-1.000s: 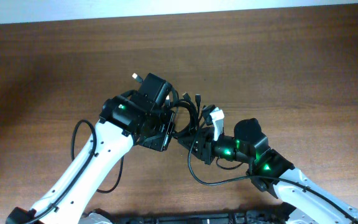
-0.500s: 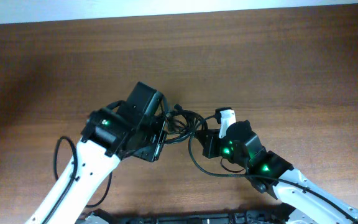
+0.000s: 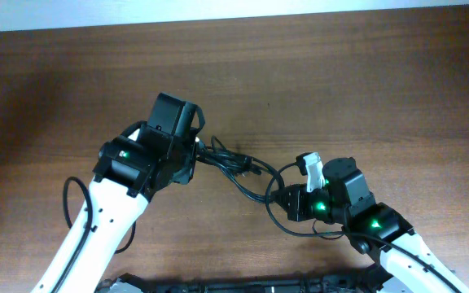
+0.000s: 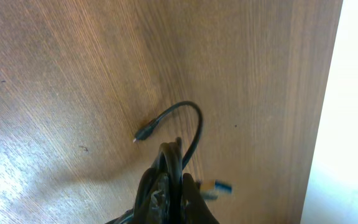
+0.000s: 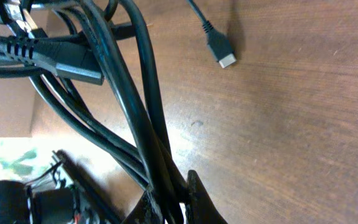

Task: Untangle cables

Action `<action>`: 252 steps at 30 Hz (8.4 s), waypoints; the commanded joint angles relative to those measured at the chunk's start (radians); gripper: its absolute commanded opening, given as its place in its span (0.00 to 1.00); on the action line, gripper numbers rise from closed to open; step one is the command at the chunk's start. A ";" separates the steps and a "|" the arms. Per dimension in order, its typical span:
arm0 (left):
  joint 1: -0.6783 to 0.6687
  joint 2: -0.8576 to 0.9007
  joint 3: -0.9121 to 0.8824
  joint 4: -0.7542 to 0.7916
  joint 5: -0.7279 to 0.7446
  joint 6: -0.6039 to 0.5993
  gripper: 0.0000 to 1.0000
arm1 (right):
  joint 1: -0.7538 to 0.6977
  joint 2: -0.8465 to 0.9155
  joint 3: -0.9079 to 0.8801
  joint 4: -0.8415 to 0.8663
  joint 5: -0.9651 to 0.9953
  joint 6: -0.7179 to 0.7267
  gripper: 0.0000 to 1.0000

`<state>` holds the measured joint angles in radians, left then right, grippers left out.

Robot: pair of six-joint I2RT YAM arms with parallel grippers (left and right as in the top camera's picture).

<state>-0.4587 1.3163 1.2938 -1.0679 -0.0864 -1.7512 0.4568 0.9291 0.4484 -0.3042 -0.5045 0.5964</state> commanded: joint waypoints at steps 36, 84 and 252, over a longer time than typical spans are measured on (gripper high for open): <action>0.014 0.141 0.010 0.008 0.030 -0.050 0.00 | -0.152 -0.061 -0.009 0.669 -0.271 -0.168 0.04; -0.021 0.060 0.010 -0.119 -0.080 -0.050 0.04 | -0.504 0.151 -0.009 0.417 -0.360 0.089 0.45; -0.032 0.385 0.147 0.330 0.351 2.210 0.99 | -0.570 -0.316 0.012 0.098 -0.428 -0.196 1.00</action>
<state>-0.4145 1.6665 1.4380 -0.7841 0.3264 0.2466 -0.1081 0.7109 0.4614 -0.2062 -0.9195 0.4110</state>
